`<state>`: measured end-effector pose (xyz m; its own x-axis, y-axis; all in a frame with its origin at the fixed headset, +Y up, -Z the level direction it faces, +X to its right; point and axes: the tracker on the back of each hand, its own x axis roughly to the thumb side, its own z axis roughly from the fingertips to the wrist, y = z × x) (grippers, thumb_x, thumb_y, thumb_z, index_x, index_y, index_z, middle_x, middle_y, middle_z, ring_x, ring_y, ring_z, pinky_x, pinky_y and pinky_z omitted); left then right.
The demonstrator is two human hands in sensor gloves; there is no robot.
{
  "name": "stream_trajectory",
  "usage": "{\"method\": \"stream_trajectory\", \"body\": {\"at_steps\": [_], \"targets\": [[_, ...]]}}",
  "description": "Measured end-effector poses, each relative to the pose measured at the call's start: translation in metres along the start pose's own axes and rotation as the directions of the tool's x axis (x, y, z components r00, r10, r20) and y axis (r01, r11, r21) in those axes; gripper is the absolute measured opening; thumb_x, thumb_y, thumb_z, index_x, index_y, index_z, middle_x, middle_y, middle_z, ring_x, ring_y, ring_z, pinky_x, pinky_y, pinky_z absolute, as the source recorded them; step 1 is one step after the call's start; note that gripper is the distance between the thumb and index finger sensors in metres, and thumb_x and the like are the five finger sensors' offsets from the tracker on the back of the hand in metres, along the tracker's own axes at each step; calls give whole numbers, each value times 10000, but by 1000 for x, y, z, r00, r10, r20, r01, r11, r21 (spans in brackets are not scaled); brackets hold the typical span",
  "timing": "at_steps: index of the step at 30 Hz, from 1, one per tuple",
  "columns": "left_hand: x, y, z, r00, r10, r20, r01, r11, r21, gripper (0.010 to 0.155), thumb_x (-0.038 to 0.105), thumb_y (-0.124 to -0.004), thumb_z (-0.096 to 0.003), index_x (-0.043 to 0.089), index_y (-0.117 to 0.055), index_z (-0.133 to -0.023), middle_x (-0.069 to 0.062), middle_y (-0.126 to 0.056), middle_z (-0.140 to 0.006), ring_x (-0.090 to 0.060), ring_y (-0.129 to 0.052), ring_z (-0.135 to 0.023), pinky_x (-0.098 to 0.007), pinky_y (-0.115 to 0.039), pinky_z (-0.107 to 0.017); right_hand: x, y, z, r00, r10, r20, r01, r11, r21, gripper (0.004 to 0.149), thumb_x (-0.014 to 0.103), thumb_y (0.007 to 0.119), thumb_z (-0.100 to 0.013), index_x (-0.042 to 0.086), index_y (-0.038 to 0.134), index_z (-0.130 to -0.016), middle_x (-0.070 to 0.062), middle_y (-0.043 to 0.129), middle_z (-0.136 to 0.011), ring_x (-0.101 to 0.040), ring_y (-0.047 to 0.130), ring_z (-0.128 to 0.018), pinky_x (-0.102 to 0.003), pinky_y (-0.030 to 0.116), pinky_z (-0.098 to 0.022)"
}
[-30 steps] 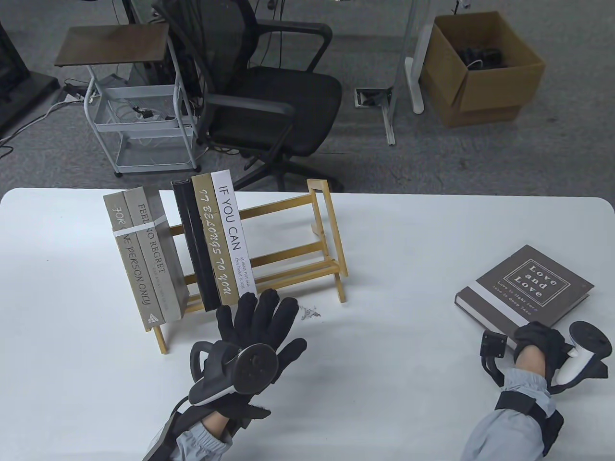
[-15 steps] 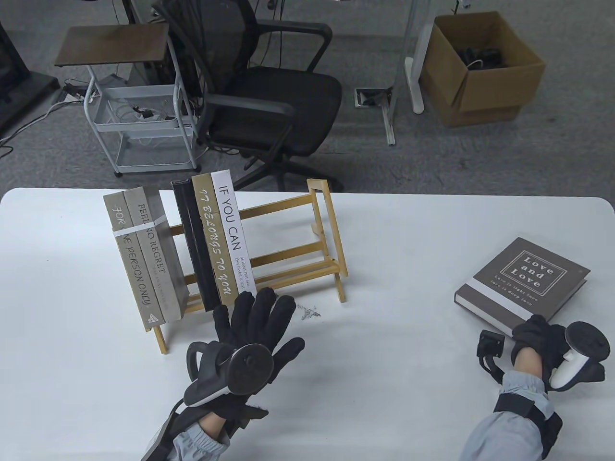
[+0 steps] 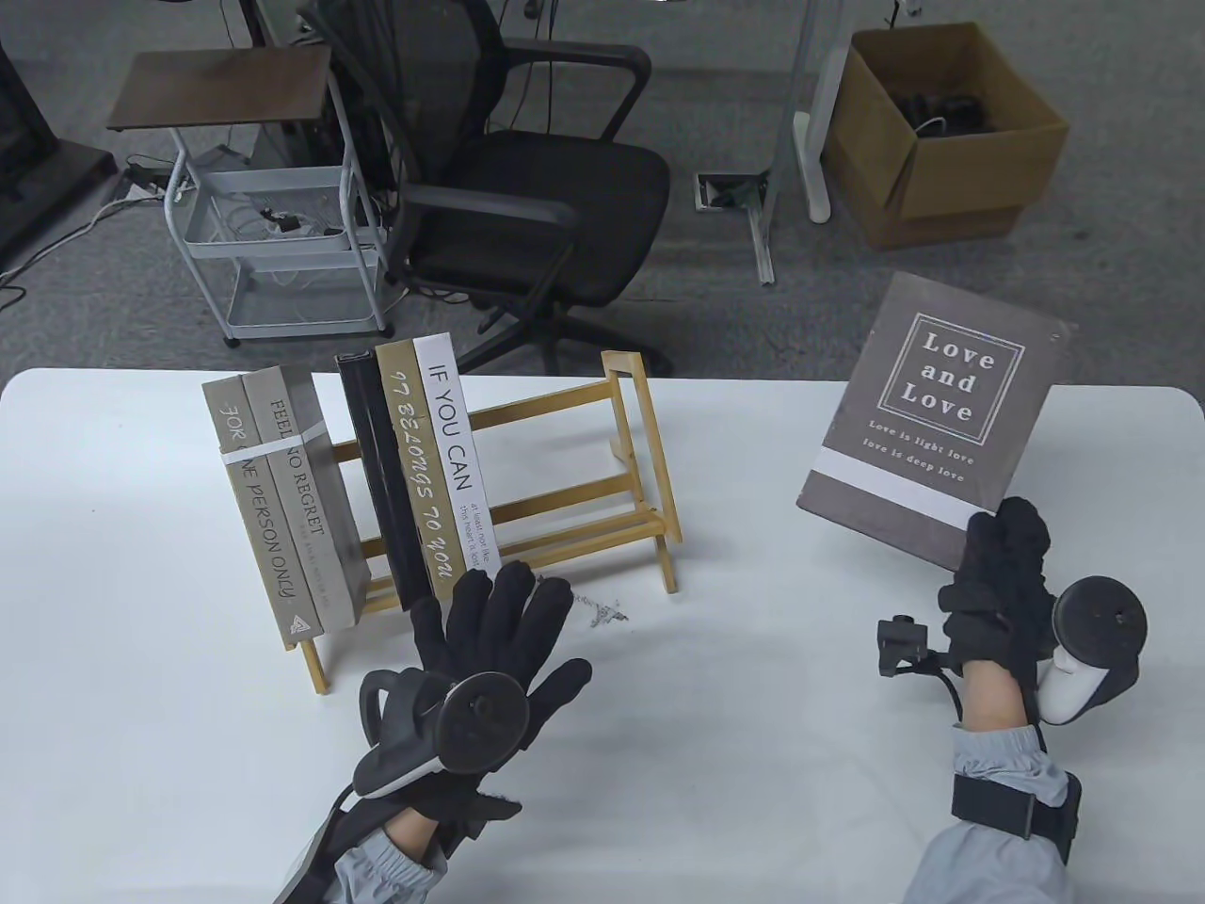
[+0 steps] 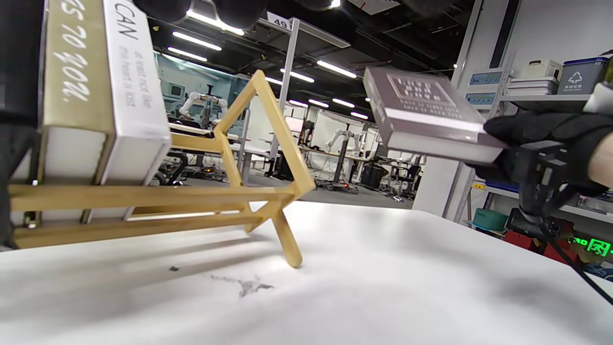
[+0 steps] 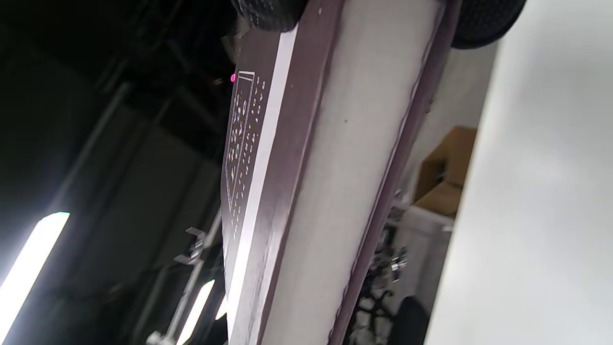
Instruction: Push a thick book into a tightly packed book rack slot
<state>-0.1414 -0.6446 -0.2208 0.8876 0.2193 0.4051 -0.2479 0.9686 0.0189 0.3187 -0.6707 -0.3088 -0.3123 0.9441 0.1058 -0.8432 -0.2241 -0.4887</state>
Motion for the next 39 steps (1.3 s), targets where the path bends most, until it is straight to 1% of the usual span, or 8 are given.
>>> {"method": "stream_trajectory", "body": {"at_steps": [4, 8, 15, 20, 29, 35, 39], "targets": [[-1, 1, 1, 1000, 4, -3, -4, 1000, 6, 722, 638, -501, -688, 250, -303, -1263, -243, -356, -1318, -631, -396, -1140, -840, -298, -725, 23, 21, 12, 990, -43, 134, 30, 995, 92, 605, 171, 616, -633, -162, 373, -1075, -453, 547, -1013, -562, 747, -790, -658, 590, -599], [-2, 2, 1, 1000, 6, -6, -6, 1000, 12, 722, 638, -500, -688, 249, -303, -1263, -244, -354, -1318, -629, -396, -1140, -841, -298, -725, 37, 42, 27, 973, -79, 219, 39, 982, 184, 605, 174, 618, -635, -156, 375, -1080, -446, 549, -1020, -559, 746, -796, -658, 588, -605], [-4, 6, 4, 1000, 16, -9, -16, 999, 31, 721, 638, -500, -688, 253, -295, -1263, -245, -353, -1318, -631, -394, -1140, -840, -296, -725, 43, 75, 49, 951, -136, 279, 43, 948, 317, 605, 173, 619, -637, -160, 380, -1081, -448, 553, -1018, -562, 746, -794, -660, 587, -604], [-5, 10, 7, 1000, 24, -10, -24, 999, 47, 723, 639, -500, -688, 251, -300, -1264, -244, -353, -1318, -631, -394, -1140, -840, -296, -726, 41, 94, 59, 943, -124, 308, 2, 930, 366, 603, 173, 621, -637, -161, 384, -1080, -447, 556, -1017, -564, 746, -793, -661, 588, -603], [-7, 18, 12, 999, 36, -18, -34, 996, 85, 720, 638, -498, -689, 255, -296, -1263, -247, -330, -1319, -635, -381, -1139, -839, -294, -727, 36, 116, 76, 931, -135, 339, -42, 884, 466, 601, 171, 622, -637, -164, 387, -1078, -446, 558, -1017, -566, 745, -794, -664, 585, -603], [-9, 26, 18, 998, 50, -21, -47, 991, 125, 718, 638, -496, -691, 256, -291, -1264, -247, -327, -1320, -634, -377, -1140, -839, -292, -727, 35, 123, 83, 922, -162, 352, -56, 843, 535, 600, 171, 621, -637, -161, 386, -1079, -444, 557, -1020, -568, 741, -796, -665, 582, -606], [-12, 32, 23, 997, 67, -29, -61, 983, 174, 716, 637, -495, -692, 259, -288, -1264, -247, -326, -1319, -634, -374, -1140, -837, -292, -730, 36, 127, 87, 917, -171, 360, -70, 820, 568, 600, 170, 620, -639, -160, 384, -1081, -443, 556, -1023, -568, 740, -799, -667, 579, -608]]}}
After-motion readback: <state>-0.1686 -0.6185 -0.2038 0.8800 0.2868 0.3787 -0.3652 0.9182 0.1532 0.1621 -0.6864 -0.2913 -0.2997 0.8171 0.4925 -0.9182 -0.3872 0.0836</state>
